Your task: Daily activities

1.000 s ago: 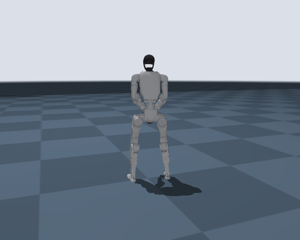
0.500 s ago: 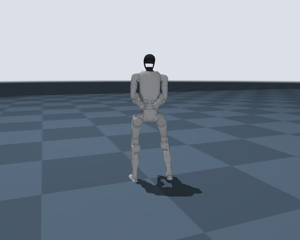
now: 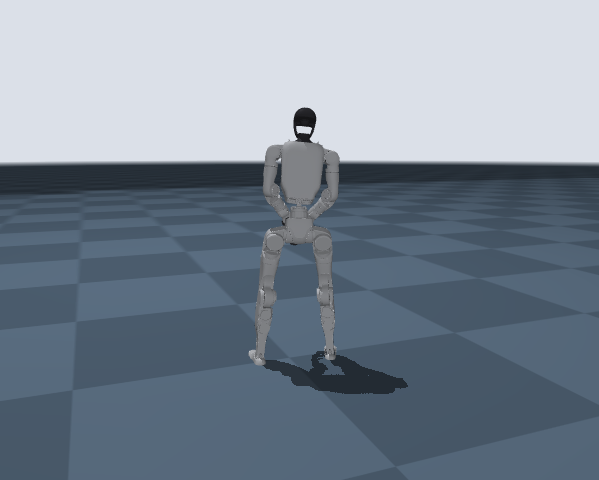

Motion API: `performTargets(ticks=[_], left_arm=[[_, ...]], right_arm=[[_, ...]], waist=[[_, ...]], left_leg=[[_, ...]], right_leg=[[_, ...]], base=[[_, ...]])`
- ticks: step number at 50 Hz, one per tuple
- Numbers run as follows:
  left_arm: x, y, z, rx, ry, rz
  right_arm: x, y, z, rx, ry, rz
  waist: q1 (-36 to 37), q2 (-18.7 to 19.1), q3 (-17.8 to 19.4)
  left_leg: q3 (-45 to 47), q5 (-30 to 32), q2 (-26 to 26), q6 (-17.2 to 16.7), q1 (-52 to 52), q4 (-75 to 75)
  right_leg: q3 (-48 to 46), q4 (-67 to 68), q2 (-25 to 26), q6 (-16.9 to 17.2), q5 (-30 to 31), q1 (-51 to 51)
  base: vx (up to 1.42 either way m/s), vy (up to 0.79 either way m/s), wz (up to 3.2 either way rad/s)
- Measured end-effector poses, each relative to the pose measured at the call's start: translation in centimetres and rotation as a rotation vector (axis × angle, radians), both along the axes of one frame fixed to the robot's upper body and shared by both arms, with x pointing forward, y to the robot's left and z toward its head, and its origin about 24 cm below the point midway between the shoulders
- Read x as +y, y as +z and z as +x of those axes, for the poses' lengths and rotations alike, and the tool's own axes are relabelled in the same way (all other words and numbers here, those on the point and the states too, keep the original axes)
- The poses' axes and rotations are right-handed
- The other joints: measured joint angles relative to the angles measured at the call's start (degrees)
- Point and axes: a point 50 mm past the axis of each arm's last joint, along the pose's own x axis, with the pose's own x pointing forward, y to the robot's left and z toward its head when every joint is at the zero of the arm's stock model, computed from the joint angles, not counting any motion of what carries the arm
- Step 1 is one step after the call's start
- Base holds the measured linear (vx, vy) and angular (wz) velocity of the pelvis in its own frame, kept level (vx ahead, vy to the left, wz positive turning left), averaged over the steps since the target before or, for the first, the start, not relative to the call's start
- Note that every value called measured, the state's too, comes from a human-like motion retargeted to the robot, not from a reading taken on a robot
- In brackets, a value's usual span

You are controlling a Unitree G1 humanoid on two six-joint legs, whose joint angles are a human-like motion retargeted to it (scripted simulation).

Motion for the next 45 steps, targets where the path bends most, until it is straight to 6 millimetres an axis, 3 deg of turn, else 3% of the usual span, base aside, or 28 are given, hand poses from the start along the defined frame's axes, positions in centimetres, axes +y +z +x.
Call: performTargets(ticks=[12,28,40,45], left_arm=[[0.6,-0.6,-0.6,-0.004,-0.015,-0.045],[0.8,-0.6,-0.9,-0.041,-0.067,-0.107],[1.4,-0.2,-0.1,-0.102,-0.076,-0.090],[2.9,-0.2,1.0,-0.136,-0.069,-0.020]], right_arm=[[-0.6,-0.3,-0.9,0.024,0.039,0.109],[-3.7,-0.5,-1.8,0.029,0.038,0.194],[-5.0,-0.1,-1.6,-0.007,0.000,0.231],[-5.9,-0.5,-1.2,-0.017,-0.035,0.195]], waist=[[0.14,-0.44,-1.56],[0.48,-1.42,-2.73],[-0.12,-2.10,-2.52],[-0.52,-2.26,-2.66]], left_leg=[[0.52,1.18,1.04,-0.88,2.29,-2.19],[1.41,1.81,0.92,-1.36,4.54,-4.67],[2.59,2.10,0.19,-1.39,5.98,-5.91],[3.18,2.11,-0.19,-1.21,6.43,-6.08]], right_leg=[[-0.61,-3.70,1.30,0.25,1.28,2.73],[-1.30,-6.50,1.33,1.01,2.24,5.03],[-1.27,-6.89,0.59,1.90,2.62,5.72],[-1.06,-7.00,0.20,2.27,2.79,5.92]], base=[[0.00,0.00,0.00],[0.00,0.00,0.00],[0.00,0.00,0.00],[0.00,0.00,0.00]])
